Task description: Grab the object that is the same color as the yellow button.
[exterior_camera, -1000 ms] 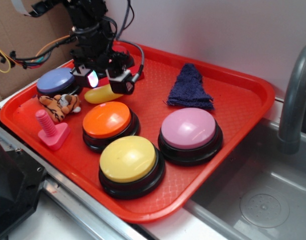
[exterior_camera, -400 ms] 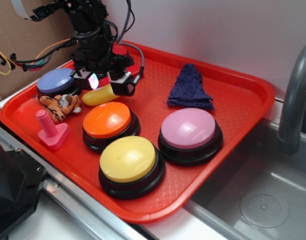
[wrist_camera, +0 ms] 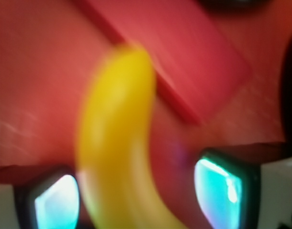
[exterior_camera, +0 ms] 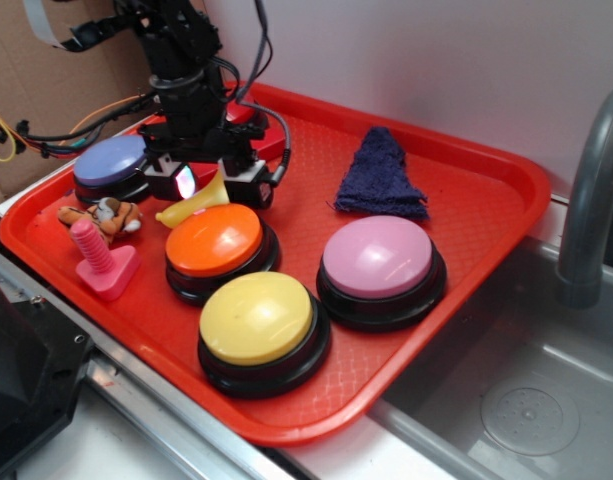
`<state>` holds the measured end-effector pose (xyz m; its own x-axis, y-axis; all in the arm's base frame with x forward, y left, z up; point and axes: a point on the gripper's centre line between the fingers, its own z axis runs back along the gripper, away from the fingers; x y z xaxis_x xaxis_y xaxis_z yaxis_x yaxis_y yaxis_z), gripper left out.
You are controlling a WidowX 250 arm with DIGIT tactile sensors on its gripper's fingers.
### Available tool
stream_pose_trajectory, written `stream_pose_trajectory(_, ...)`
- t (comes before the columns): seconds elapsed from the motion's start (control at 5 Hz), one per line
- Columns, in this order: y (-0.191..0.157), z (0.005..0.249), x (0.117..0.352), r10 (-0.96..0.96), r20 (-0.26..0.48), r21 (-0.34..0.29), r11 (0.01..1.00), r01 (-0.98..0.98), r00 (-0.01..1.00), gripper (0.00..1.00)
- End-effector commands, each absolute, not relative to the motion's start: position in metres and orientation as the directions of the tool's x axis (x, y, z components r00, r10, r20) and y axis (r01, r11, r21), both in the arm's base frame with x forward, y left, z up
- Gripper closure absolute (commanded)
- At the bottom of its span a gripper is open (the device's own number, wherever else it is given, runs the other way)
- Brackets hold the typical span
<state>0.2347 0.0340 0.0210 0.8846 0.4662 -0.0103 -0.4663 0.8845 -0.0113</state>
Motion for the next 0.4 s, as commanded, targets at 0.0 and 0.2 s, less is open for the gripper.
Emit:
stream_pose_trajectory(0.0, 0.0350, 0.0320, 0.2379, 0.551, 0.025, 0.005, 0.834, -0.551, 0.834, 0.00)
stream_pose_trajectory(0.2, 0.0379, 0.0341, 0.2371, 0.555, 0.022, -0.008, 0.832, -0.555, 0.832, 1.00)
